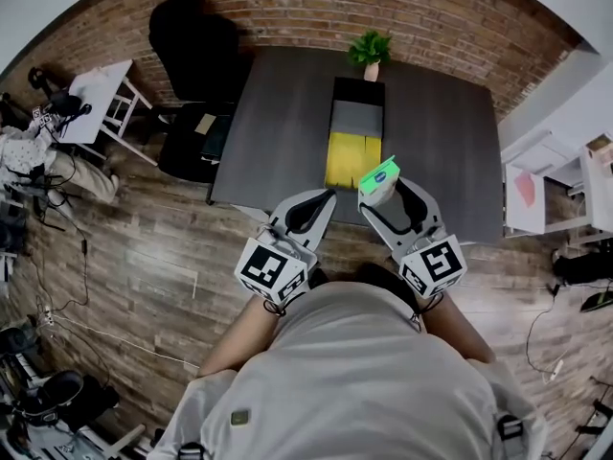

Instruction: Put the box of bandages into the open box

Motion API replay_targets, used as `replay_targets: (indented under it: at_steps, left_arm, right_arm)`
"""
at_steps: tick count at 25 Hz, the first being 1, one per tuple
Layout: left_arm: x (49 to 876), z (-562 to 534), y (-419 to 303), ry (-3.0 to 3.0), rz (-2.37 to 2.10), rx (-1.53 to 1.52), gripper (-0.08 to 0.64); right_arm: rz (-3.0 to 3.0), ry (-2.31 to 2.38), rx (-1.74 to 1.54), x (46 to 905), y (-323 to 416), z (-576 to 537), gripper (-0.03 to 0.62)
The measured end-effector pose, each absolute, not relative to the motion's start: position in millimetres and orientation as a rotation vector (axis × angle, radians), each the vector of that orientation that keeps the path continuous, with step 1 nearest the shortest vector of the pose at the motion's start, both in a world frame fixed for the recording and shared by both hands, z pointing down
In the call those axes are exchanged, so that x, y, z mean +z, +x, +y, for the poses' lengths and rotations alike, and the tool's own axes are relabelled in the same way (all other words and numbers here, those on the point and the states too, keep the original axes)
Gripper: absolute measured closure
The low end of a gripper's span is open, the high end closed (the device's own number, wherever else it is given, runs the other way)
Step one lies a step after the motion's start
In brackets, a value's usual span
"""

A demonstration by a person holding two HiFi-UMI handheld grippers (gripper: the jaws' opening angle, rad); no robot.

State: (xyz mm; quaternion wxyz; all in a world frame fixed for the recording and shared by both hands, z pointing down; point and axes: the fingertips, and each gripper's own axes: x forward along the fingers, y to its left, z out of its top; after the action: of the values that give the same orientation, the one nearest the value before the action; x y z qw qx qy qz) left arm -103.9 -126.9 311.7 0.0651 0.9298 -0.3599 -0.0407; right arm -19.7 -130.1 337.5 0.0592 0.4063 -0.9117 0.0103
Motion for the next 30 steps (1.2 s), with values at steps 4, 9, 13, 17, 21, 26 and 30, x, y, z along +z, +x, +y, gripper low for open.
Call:
replay_targets:
  at_steps: [4, 9, 13, 17, 21, 26, 30]
  left_arm:
    - [318.5, -139.9, -107.5, 2.795, -1.071, -0.115, 0.545]
    - [327.5, -164.9, -109.5, 2.770, -1.094, -0.087, 0.545]
    - [345.2, -185.0, -111.2, 2.729, -1.110, -0.042, 0.545]
    - [367.0, -215.5, -104.9, 2.679, -1.124, 0.004, 0.545]
    - [389.9, -241.4, -84.2, 2.647, -1.102, 0.072, 0.545]
    - [424.8, -280.0, -72.2, 2.565, -1.131, 0.130, 0.545]
    - [460.1, -304.2, -61.4, 2.509, -1.132, 0.207, 0.545]
  right_arm:
    - [-2.739, 1.233, 0.063, 346.4, -22.7, -145.2, 0.288]
    - [-2.719, 1.187, 0.110, 363.3, -23.8, -177.2, 0.288]
    - [-2.700, 1.160, 0.167, 379.0, -20.9, -205.1, 0.288]
    - [-2.669, 1.116, 0.215, 399.3, -11.7, -237.6, 0.288]
    - [-2.628, 1.042, 0.267, 429.7, 1.9, -266.7, 0.288]
    - [-2.586, 0.946, 0.362, 473.2, 14.1, -302.7, 0.288]
    - [-2.561, 0.864, 0.472, 509.5, 21.6, -324.0, 0.288]
